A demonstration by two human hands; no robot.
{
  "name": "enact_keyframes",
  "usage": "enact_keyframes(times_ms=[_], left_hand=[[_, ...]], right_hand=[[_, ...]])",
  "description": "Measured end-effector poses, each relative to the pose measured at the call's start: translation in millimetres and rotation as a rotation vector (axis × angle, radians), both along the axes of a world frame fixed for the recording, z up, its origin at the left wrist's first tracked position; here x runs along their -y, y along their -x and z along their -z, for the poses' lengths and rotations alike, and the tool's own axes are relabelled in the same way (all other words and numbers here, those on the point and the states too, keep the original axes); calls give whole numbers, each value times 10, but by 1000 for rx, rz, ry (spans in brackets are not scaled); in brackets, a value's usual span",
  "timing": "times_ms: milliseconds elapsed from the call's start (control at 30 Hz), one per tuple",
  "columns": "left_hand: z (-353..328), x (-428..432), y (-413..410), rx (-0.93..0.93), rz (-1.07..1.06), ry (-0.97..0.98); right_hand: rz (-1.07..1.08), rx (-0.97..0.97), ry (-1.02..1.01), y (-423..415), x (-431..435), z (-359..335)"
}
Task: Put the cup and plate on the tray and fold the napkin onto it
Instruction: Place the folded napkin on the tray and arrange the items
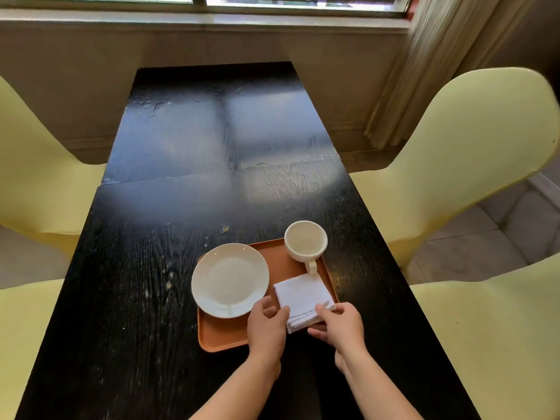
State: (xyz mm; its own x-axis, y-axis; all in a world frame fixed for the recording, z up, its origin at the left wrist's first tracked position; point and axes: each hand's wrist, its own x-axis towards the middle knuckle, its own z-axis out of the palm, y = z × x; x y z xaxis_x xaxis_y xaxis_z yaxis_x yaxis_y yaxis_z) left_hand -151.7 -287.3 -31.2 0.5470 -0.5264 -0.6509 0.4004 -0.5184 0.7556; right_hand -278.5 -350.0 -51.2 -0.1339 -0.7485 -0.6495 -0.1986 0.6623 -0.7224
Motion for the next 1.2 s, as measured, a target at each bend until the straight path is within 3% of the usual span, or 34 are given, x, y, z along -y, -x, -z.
enact_keyframes(times_ms=[100,267,367,467,600,800,967,1200], left_hand=[[12,-6,-27,113,101,-6],[-15,-18,-51,300,277,2],[8,-85,-39,598,520,48],[70,-157,-48,778,777,67],[167,-156,-142,997,899,116],[307,-90,-214,1145,986,110],[362,-126,-201,1222,1025,134],[330,-323,-315,1135,1127,164]], right_hand=[[-124,-40,25,17,-21,-30],[-418,-553,312,142,51,-113],[-464,-547,351,146,167,-110],[-593,-536,318,83,236,-74],[-628,-618,359,14,313,-20],[-696,-761,508,18,297,11],[-750,-731,667,126,270,32],[-1058,-733,838,447,182,25]])
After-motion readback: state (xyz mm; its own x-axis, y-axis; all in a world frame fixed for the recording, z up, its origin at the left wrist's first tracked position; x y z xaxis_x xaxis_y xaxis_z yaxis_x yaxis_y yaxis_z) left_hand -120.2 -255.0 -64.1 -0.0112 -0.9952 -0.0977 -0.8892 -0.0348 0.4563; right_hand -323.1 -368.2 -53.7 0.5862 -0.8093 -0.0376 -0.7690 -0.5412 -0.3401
